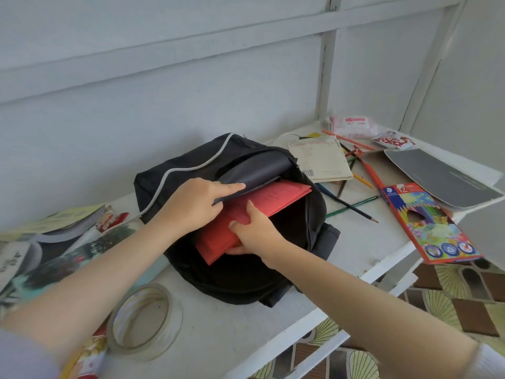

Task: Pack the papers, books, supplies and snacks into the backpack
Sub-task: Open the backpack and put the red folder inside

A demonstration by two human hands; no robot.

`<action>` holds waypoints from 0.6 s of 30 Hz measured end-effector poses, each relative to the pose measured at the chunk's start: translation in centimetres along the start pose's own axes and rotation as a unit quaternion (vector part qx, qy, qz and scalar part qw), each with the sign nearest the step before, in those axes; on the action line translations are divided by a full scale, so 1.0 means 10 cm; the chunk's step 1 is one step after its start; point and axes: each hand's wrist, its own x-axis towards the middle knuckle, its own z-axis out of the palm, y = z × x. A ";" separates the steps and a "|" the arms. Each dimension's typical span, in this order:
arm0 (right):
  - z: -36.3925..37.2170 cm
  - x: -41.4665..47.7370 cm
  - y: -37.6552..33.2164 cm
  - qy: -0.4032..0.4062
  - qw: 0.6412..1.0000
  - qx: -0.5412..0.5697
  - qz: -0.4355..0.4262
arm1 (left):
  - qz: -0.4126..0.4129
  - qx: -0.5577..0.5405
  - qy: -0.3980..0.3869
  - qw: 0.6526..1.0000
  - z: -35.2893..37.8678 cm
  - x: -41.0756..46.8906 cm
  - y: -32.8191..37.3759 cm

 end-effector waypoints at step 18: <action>-1.38 -0.36 -0.36 0.171 0.962 -0.183 -0.109 | 0.064 -0.111 0.266 0.956 0.38 0.70 0.50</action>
